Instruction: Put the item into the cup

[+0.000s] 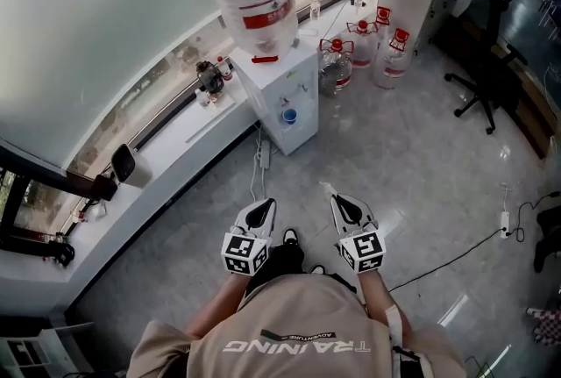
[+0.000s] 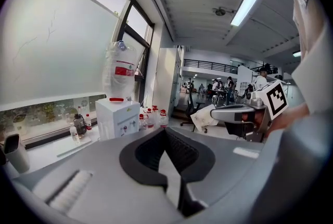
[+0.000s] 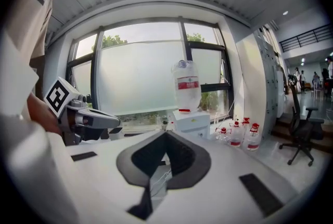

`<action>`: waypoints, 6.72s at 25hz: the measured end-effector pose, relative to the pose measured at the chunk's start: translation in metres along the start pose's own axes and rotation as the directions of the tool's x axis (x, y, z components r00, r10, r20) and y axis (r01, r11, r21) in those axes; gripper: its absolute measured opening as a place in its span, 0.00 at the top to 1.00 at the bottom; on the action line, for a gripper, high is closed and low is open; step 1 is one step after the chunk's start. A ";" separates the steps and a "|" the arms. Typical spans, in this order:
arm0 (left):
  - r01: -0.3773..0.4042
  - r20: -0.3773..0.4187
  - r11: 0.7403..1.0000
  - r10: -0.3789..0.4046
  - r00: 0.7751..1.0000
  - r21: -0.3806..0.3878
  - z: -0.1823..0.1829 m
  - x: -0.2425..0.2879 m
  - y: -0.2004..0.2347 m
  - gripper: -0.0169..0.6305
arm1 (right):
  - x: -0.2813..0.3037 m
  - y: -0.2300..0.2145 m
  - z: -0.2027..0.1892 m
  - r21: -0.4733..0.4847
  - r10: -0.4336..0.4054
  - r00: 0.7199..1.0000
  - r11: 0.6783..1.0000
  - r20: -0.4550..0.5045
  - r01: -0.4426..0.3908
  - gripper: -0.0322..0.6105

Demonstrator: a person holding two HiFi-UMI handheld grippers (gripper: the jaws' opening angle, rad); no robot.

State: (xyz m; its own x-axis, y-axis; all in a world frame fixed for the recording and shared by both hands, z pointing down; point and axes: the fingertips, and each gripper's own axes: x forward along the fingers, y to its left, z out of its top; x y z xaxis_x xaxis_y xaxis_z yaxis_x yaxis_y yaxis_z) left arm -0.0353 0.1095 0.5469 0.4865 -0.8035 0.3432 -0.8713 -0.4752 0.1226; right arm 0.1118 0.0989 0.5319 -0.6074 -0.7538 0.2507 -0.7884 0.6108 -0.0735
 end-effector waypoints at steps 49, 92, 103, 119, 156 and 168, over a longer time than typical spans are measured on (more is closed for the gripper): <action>-0.168 -0.060 0.985 0.165 0.984 -0.037 0.103 0.242 0.189 0.96 | 0.299 -0.154 0.056 -0.056 0.265 0.957 0.961 -0.118 -0.272 0.93; -0.001 -0.188 0.987 -0.030 0.982 -0.162 -0.064 0.347 0.242 0.96 | 0.524 -0.178 -0.226 -0.039 0.196 0.907 0.973 -0.373 -0.227 0.93; -0.007 -0.211 0.983 -0.032 0.977 -0.181 -0.091 0.360 0.254 0.96 | 0.556 -0.186 -0.273 0.003 0.170 0.899 0.983 -0.404 -0.184 0.93; -0.005 -0.247 0.985 -0.039 0.968 -0.173 -0.110 0.343 0.251 0.96 | 0.558 -0.189 -0.275 -0.002 0.131 0.933 0.990 -0.336 -0.140 0.93; 0.012 0.052 1.000 -0.011 0.999 -0.007 0.136 0.290 0.232 0.96 | 0.387 -0.106 0.045 -0.089 0.300 0.939 0.944 -0.168 -0.318 0.93; -0.041 0.109 0.999 0.038 0.993 0.021 0.184 0.266 0.262 0.96 | 0.385 -0.117 0.137 -0.183 0.253 0.966 0.948 -0.056 -0.260 0.93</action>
State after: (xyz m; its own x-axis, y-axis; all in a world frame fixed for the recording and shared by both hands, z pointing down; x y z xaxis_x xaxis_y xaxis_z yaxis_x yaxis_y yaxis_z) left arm -0.1222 -0.2949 0.4988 0.4572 -0.8551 0.2445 -0.8887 -0.4498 0.0886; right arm -0.0437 -0.2959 0.5049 -0.7809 -0.5594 0.2780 -0.5721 0.8191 0.0415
